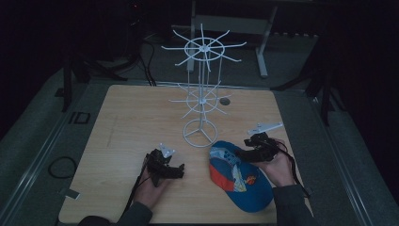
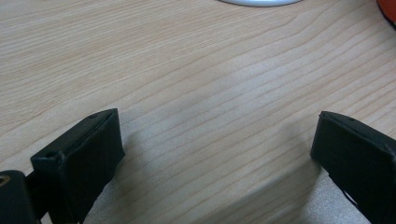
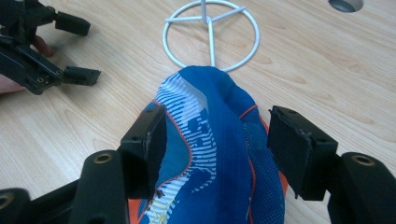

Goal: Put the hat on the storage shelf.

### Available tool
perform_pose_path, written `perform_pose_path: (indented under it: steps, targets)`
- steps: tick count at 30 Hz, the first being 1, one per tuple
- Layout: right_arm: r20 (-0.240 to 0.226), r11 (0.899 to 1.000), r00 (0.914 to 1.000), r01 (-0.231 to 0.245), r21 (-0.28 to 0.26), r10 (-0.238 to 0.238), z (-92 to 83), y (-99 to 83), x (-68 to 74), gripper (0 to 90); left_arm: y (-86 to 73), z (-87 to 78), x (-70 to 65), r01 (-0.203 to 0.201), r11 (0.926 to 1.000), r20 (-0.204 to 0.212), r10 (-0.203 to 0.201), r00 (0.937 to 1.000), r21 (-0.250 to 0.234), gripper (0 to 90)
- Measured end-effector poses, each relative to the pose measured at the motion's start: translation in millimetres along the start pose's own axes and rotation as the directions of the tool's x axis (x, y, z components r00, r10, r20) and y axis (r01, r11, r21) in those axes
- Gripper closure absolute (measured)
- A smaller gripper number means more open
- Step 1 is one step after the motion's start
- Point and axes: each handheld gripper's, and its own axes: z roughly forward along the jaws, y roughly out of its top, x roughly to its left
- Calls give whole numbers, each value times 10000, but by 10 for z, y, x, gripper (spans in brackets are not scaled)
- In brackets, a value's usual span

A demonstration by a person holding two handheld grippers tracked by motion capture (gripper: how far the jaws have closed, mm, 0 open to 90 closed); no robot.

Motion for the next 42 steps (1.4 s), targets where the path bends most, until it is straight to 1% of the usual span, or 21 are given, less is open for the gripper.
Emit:
perform_pose_path:
  steps: [6, 13, 20, 26, 29, 34, 38, 42]
  targets:
    - [-10, 9995, 10000, 90, 306, -90, 90, 51, -20, 368, 0, 1, -1, 24, 10000, 2, -24, 10000, -13, 26]
    - [-9, 9974, 9997, 226, 687, -226, 193, 86, -32, 337, 1, 0, -1, 18, 10000, 7, -18, 10000, 0, 26]
    - [31, 9946, 9998, 212, 1018, -216, 301, 96, -44, 327, 0, 2, -1, 10, 10000, -12, -10, 10000, -28, 26]
    - [56, 9912, 9992, 383, 1265, -393, 390, 78, -25, 321, 0, 2, 0, 4, 10000, -16, -4, 10000, -28, 26]
    - [55, 9899, 9993, 360, 1375, -371, 431, 79, -22, 321, 0, 1, 0, 4, 10000, -15, -4, 10000, -26, 26]
    - [110, 9839, 9988, 444, 1733, -470, 525, 61, -30, 321, 0, 2, 0, 0, 10000, -18, 0, 10000, -27, 26]
    - [93, 9804, 9989, 441, 1921, -468, 586, 48, -45, 319, 0, 2, -1, 13, 10000, -19, -13, 10000, -39, 26]
    - [111, 9769, 9993, 336, 2109, -368, 635, 43, -69, 319, 0, 2, 0, -1, 10000, -21, 1, 10000, -26, 27]
